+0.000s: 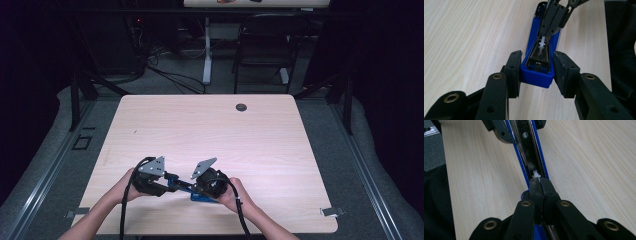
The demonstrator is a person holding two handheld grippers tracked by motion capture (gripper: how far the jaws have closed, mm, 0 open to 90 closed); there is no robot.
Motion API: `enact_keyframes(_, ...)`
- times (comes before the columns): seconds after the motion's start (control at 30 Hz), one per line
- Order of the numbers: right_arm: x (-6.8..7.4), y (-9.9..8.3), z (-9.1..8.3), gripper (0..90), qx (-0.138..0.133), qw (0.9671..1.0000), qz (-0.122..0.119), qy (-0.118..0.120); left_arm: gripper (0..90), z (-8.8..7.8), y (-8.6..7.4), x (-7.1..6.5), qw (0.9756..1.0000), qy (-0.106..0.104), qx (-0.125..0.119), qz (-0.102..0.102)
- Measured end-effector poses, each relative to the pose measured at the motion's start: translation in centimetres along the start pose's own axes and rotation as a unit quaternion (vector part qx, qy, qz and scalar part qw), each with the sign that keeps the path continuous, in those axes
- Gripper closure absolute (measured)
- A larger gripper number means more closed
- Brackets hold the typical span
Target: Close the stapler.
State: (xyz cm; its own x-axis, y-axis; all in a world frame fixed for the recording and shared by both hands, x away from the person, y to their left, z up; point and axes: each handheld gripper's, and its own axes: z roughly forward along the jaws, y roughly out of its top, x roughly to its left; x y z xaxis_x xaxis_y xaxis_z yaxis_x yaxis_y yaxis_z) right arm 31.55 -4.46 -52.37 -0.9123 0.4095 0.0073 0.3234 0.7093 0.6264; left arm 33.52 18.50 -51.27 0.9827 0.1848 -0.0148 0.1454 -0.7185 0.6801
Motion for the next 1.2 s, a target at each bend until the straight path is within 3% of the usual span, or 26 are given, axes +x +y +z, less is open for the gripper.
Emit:
enact_keyframes(0.1,0.0,0.0,0.0,89.7,-0.002,1.0000,0.000,0.000,59.7,0.0,-0.1,0.0,1.0000,-0.002,-0.001,-0.002)
enact_keyframes(0.23,-0.2,0.0,-0.3,90.0,-0.010,0.9999,0.004,-0.003,52.9,0.1,-0.2,0.1,0.9999,-0.007,0.013,-0.005)
enact_keyframes(0.33,-0.6,-0.2,-0.7,90.0,-0.011,0.9999,0.009,-0.001,52.6,0.4,-0.2,0.1,0.9999,0.002,0.013,-0.008)
enact_keyframes(0.47,-0.6,-0.2,-0.9,90.0,-0.007,1.0000,0.005,-0.002,53.3,1.1,0.4,-0.5,0.9997,0.021,-0.012,-0.007)
enact_keyframes(0.67,-0.9,-0.5,-1.3,90.0,-0.005,1.0000,0.008,-0.003,54.8,2.1,0.9,-1.1,0.9994,0.017,-0.031,-0.001)
enact_keyframes(0.77,-1.0,-1.0,-1.8,90.0,-0.004,0.9999,0.014,-0.005,60.5,3.1,1.5,-1.5,0.9986,0.019,-0.049,0.001)
enact_keyframes(1.2,-1.2,-1.3,-2.3,90.0,-0.001,0.9998,0.015,-0.009,63.9,4.9,2.4,-1.9,0.9974,0.014,-0.070,0.006)
